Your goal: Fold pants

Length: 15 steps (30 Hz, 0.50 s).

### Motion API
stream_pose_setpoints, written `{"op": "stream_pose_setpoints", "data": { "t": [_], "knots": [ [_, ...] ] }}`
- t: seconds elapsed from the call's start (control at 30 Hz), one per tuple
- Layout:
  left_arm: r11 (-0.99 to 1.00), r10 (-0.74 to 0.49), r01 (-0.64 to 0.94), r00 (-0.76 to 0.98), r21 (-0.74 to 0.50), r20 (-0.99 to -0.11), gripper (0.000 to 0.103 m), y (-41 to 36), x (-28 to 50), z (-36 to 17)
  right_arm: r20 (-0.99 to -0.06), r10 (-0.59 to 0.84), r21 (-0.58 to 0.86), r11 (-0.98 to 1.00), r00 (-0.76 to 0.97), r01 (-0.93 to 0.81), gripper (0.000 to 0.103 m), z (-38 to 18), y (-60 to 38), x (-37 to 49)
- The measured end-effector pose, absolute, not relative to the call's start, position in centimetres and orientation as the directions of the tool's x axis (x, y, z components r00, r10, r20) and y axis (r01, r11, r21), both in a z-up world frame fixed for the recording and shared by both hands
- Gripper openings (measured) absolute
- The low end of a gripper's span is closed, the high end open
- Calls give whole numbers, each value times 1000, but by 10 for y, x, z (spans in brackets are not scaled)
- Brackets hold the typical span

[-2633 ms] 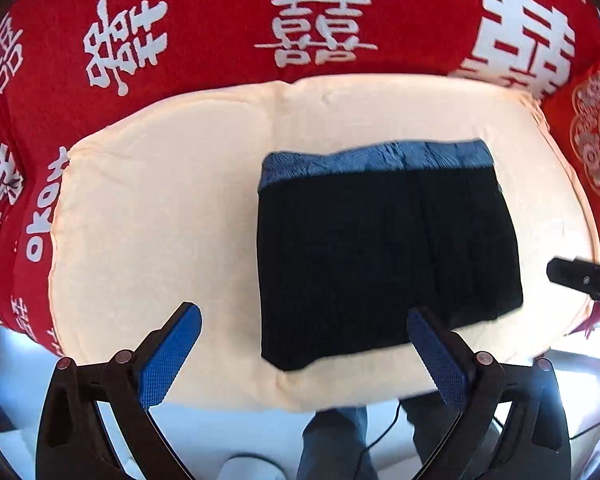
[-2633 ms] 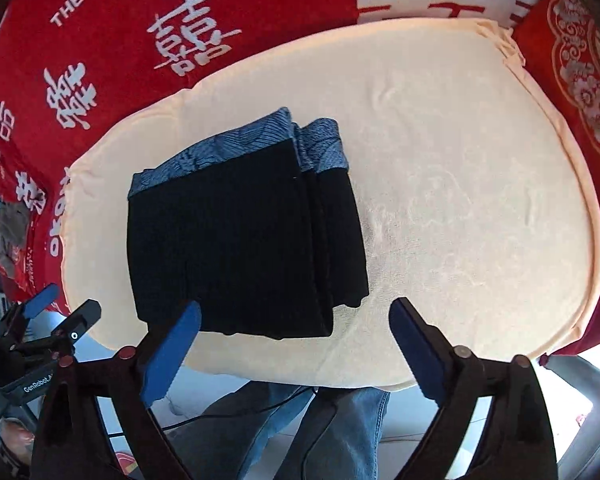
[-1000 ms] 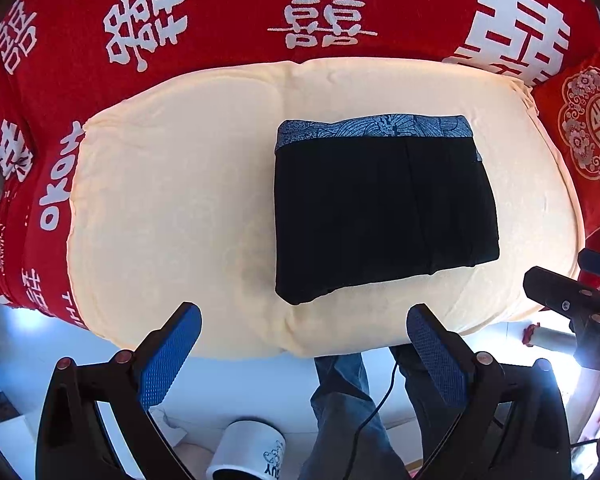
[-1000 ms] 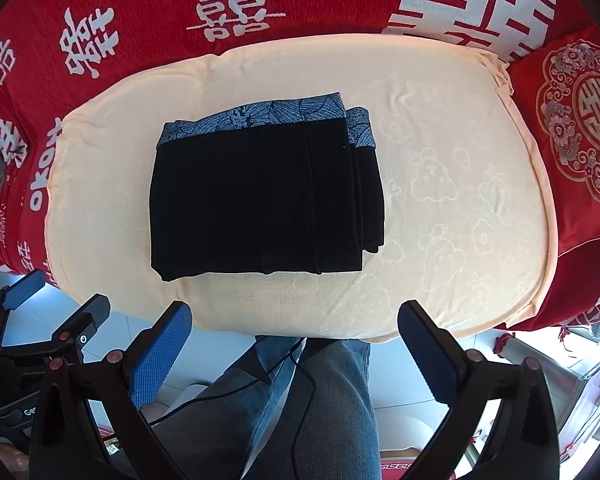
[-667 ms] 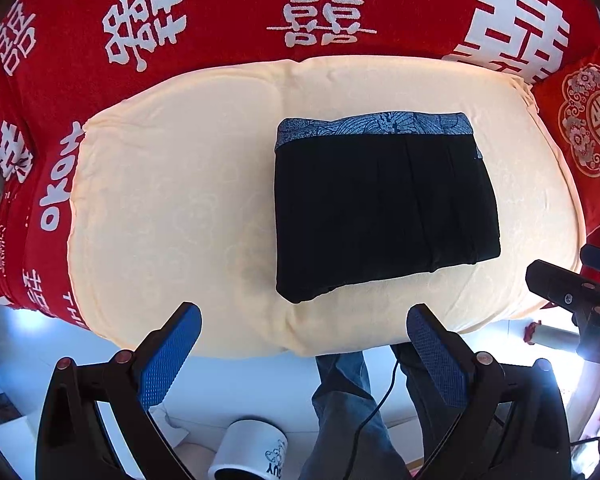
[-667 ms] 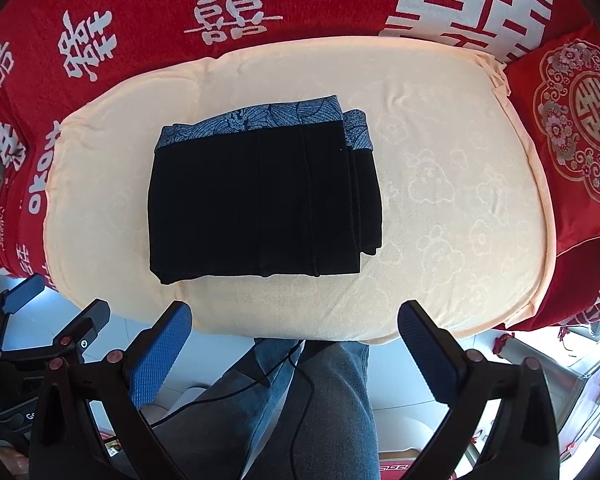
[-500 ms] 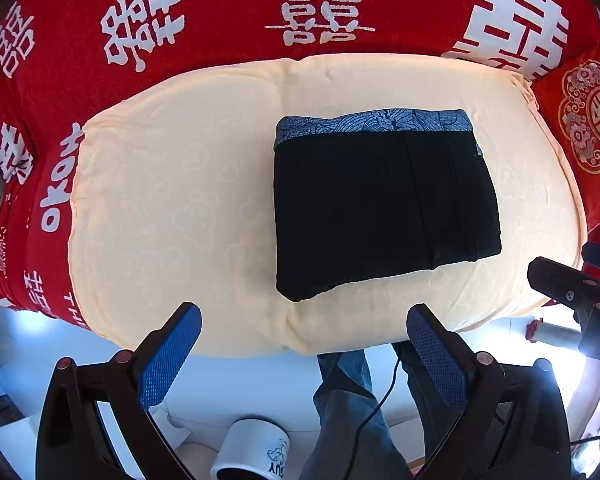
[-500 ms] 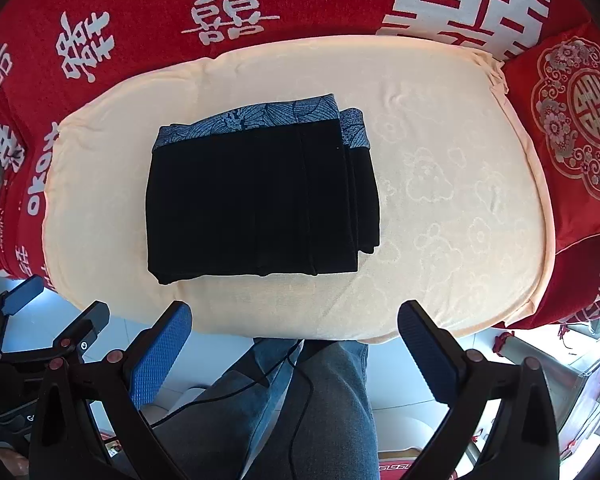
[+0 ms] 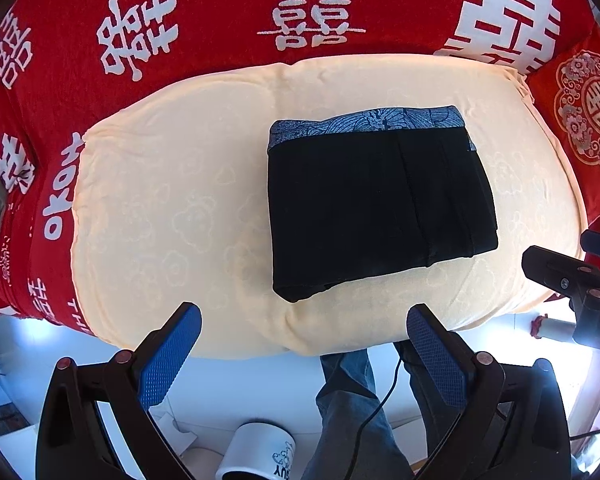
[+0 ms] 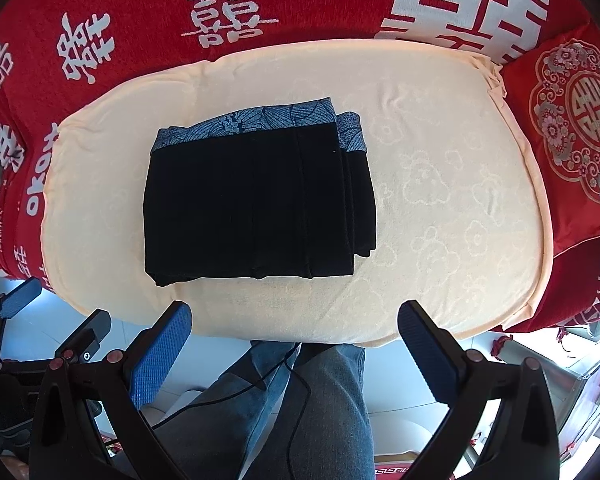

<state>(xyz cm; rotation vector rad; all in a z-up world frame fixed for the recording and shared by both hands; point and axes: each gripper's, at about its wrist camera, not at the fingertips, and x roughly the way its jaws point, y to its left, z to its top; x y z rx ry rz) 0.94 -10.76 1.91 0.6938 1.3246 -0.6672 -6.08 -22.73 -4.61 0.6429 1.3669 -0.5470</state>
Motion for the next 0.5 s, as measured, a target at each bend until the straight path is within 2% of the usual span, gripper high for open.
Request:
{"op": "stream_pose_setpoints", "data": {
  "t": [0.5],
  "knots": [
    [615, -44, 786, 111, 61, -993, 103, -111, 7, 17, -991, 12, 102, 706, 133, 701, 103, -49, -225, -65]
  ]
}}
